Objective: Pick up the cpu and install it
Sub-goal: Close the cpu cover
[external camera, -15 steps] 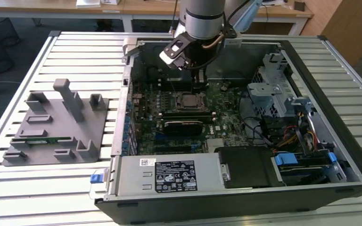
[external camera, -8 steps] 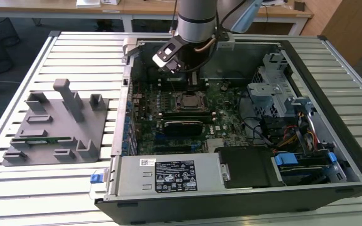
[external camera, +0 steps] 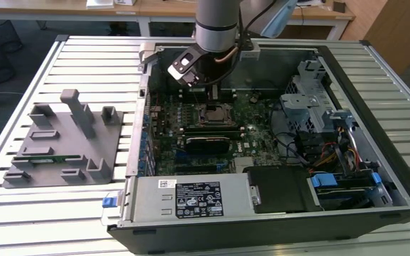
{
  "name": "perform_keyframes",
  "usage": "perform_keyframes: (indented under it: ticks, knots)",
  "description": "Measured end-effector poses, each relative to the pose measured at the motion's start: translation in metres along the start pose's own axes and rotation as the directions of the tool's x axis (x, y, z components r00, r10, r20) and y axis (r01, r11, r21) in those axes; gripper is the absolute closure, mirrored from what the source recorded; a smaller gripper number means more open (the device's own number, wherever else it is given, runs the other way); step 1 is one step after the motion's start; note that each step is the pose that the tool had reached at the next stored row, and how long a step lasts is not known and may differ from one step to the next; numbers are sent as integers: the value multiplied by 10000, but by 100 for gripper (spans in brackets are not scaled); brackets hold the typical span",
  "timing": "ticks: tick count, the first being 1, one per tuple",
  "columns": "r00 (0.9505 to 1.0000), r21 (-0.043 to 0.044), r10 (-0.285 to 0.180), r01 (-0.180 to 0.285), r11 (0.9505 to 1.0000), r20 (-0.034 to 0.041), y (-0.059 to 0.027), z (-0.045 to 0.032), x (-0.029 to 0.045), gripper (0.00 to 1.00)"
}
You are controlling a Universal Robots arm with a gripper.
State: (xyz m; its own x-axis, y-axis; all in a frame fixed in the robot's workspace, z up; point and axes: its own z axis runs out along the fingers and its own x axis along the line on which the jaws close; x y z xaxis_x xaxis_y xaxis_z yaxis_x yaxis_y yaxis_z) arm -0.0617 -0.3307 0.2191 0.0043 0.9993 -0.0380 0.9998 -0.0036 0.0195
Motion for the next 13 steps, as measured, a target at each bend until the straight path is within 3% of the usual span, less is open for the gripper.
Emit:
perform_keyframes:
  ticks: [13]
  knots:
    - [10000,0,1,-1,10000,-1,-89,136,5,89]
